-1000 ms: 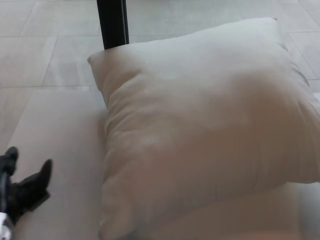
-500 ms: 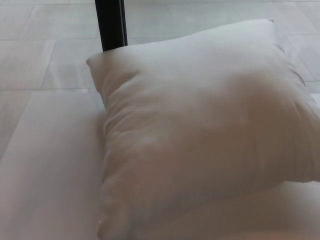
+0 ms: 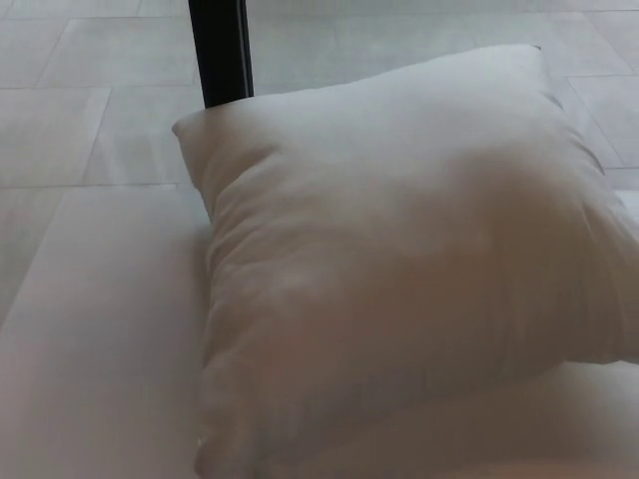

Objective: The robot uses its left hand to press on the left side of the pillow kept in the middle of the desk and uses its right hand to lift up and the right side of the pillow and turn it over

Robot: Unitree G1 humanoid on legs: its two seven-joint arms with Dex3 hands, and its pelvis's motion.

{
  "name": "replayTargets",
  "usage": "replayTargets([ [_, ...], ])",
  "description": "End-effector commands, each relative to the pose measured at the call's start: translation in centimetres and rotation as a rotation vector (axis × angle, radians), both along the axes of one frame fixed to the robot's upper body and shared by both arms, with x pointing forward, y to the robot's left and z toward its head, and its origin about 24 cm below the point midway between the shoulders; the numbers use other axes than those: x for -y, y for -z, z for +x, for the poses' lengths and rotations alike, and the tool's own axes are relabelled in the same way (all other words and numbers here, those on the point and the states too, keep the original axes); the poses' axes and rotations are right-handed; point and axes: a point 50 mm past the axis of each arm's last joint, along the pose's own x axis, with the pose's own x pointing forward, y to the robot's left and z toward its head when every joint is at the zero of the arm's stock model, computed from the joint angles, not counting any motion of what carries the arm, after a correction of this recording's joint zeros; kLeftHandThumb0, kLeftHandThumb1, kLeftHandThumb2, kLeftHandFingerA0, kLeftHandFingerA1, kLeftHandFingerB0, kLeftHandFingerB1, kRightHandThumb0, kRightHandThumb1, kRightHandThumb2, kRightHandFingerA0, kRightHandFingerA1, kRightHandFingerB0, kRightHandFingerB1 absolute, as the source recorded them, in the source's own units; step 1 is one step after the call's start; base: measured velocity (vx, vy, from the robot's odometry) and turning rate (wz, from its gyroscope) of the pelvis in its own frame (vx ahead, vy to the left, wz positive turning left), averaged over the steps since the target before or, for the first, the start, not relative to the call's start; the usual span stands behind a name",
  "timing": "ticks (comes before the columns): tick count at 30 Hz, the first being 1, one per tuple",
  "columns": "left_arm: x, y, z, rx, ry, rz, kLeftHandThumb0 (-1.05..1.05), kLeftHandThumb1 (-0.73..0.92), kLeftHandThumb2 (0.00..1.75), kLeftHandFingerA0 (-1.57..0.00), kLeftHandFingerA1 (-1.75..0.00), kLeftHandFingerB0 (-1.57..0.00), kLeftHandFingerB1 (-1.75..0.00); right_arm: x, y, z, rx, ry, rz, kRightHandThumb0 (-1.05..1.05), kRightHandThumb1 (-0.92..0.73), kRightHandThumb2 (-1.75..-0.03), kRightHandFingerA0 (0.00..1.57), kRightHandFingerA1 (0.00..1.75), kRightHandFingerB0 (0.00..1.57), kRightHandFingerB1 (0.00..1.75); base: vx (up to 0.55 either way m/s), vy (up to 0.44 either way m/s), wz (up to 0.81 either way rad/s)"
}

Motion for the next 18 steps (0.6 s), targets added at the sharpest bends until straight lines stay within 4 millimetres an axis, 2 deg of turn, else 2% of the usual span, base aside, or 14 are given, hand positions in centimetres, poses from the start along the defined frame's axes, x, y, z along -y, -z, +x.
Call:
replayTargets([
  [1, -1.3, 0.0, -5.2, -0.082, 0.023, 0.083, -0.96, 0.52, 0.57, -0.47, -0.67, 0.0, -0.75, 0.2, 1.5, -4.8, -0.084, 0.315, -0.136, -0.91, -0.51, -0.93, 0.93, 1.4, 0.03, 0.64, 0.0, 0.0, 0.0],
  [2, -1.3, -0.1, -5.1, -0.078, 0.033, 0.094, -0.97, 0.49, 0.63, -0.43, -0.68, 0.0, -0.81, 0.1, 1.6, -4.7, -0.094, 0.299, -0.145, -0.88, -0.66, -0.6, 0.8, 1.59, 0.0, 0.65, 0.0, 0.0, 0.0],
  [3, -1.4, -0.1, -5.0, -0.099, 0.044, 0.114, -0.96, 0.54, 0.58, -0.47, -0.65, 0.0, -0.76, -0.1, 1.9, -4.8, -0.119, 0.252, -0.152, -0.82, -0.68, -0.62, 0.72, 1.37, 0.0, 0.55, 0.0, 0.0, 0.0],
  [4, -1.5, -0.1, -4.9, -0.11, 0.052, 0.123, -0.93, 0.51, 0.62, -0.46, -0.64, 0.0, -0.79, -0.2, 2.1, -4.9, -0.121, 0.23, -0.152, -0.95, -0.56, -0.95, 0.33, 0.9, 0.01, 0.37, 0.0, 0.0, 0.0],
  [5, -1.6, -0.2, -4.7, -0.127, 0.07, 0.123, -0.96, 0.39, 0.78, -0.48, -0.68, -0.01, -0.7, -0.3, 2.3, -5.4, -0.123, 0.214, -0.154, -0.88, -0.52, -1.01, 0.61, 1.2, 0.02, 0.38, 0.0, 0.0, 0.0],
  [6, -1.5, -0.2, -4.7, -0.15, 0.101, 0.118, -0.94, 0.49, 0.61, -0.46, -0.67, 0.0, -0.79, -0.4, 2.3, -5.5, -0.127, 0.203, -0.162, -0.87, -0.52, -0.96, 0.23, 0.83, 0.0, 0.42, 0.0, 0.0, 0.0],
  [7, -1.5, -0.2, -4.7, -0.152, 0.105, 0.118, -0.94, 0.49, 0.61, -0.46, -0.67, 0.0, -0.79, -0.4, 2.3, -5.5, -0.127, 0.202, -0.163, -0.87, -0.52, -0.96, 0.23, 0.83, 0.0, 0.42, 0.0, 0.0, 0.0],
  [9, -1.5, -0.1, -4.1, -0.169, 0.124, 0.096, -0.78, 0.51, 0.55, -0.32, -0.65, -0.03, -0.81, -0.4, 2.3, -5.8, -0.197, 0.195, -0.174, -0.84, -0.47, -0.88, 0.37, 0.87, 0.02, 0.55, 0.0, 0.0, 0.0],
  [11, -1.4, -0.1, -4.0, -0.191, 0.164, 0.087, -0.74, 0.37, 0.84, -0.26, -0.65, -0.1, -0.68, -0.5, 2.4, -5.7, -0.248, 0.161, -0.182, -0.68, -0.54, -0.57, 0.39, 1.09, 0.0, 0.81, 0.0, 0.0, 0.0],
  [12, -1.3, 0.1, -3.6, -0.245, 0.224, 0.1, -0.61, 0.48, 0.55, -0.51, -0.86, -0.22, -0.7, -0.5, 2.6, -5.4, -0.316, 0.122, -0.193, -0.49, -0.41, -0.57, 1.1, 1.62, 0.12, 0.77, 0.0, 0.0, 0.0],
  [13, -1.2, 0.2, -3.1, -0.341, 0.332, 0.119, -0.62, 0.34, 0.82, -0.57, -0.85, -0.27, -0.67, -0.7, 2.9, -4.9, -0.424, 0.052, -0.216, -0.5, -0.34, -0.67, 1.29, 1.49, 0.19, 0.73, 0.0, 0.0, 0.0],
  [14, -1.2, 0.3, -2.9, -0.363, 0.364, 0.121, -0.54, 0.43, 0.54, -0.58, -0.97, -0.32, -0.7, -0.9, 3.1, -4.5, -0.461, 0.016, -0.231, -0.5, -0.37, -0.66, 1.25, 1.54, 0.21, 0.7, 0.0, 0.0, 0.0],
  [17, -1.4, 0.1, -3.3, -0.367, 0.378, 0.131, -0.56, 0.41, 0.55, -0.68, -1.13, -0.36, -0.71, -1.2, 3.5, -4.3, -0.498, -0.011, -0.233, -0.45, -0.4, -0.56, 1.15, 1.55, 0.24, 0.71, 0.0, 0.0, 0.0],
  [18, -1.3, 0.0, -3.4, -0.397, 0.409, 0.153, -0.53, 0.24, 0.73, -0.91, -1.16, -0.43, -0.71, -1.4, 3.8, -4.0, -0.514, -0.055, -0.268, -0.48, -0.39, -0.57, 1.13, 1.63, 0.31, 0.75, 0.0, 0.0, 0.0],
])
